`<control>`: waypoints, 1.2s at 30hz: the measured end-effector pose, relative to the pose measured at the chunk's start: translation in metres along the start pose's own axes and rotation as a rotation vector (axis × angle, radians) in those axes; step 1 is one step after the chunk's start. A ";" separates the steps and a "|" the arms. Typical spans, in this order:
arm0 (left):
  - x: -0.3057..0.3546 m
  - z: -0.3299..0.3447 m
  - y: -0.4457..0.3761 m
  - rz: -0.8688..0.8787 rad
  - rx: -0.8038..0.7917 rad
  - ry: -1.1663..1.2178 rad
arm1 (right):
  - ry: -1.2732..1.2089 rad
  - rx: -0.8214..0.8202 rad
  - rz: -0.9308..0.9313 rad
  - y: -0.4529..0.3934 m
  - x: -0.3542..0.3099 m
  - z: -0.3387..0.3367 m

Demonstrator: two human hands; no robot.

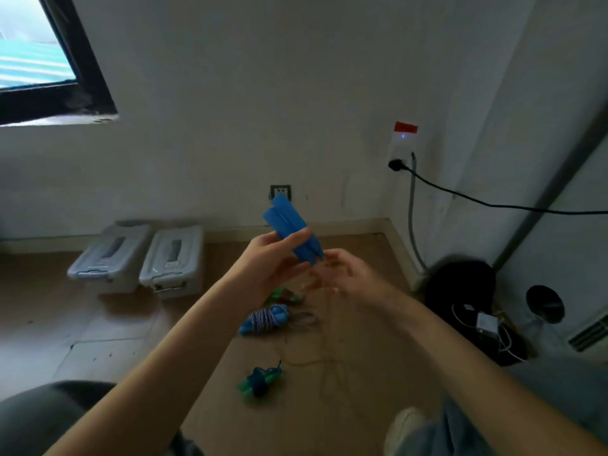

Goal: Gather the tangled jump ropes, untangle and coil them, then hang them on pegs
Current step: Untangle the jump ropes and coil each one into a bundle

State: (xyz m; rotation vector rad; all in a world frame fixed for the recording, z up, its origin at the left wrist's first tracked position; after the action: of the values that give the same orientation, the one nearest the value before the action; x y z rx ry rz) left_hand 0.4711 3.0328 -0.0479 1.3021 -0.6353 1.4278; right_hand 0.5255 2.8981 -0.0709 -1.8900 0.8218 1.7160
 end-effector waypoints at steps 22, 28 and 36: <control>-0.045 -0.057 -0.002 -0.374 -0.378 -0.096 | 0.068 -0.040 0.125 -0.010 0.022 -0.037; -0.093 -0.046 -0.007 -0.444 -0.495 -1.074 | 1.580 -0.488 -0.375 -0.012 0.041 0.043; -0.058 -0.043 0.012 -0.307 -0.930 -0.695 | 0.291 -0.467 0.137 -0.009 0.012 0.014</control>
State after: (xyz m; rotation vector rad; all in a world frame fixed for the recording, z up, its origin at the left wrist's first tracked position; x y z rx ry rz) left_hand 0.4357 3.0474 -0.1097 1.0200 -1.2921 0.2753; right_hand 0.5224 2.9125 -0.0855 -2.4906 0.7079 1.8633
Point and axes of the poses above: each hand's wrist, its own y-axis away from the middle knuckle, its own z-axis out of the palm, x = y × z, the point moved 3 cm from there along -y, towards the middle knuckle, and after that the axes turned 3 degrees about x, right-handed, at the moved point
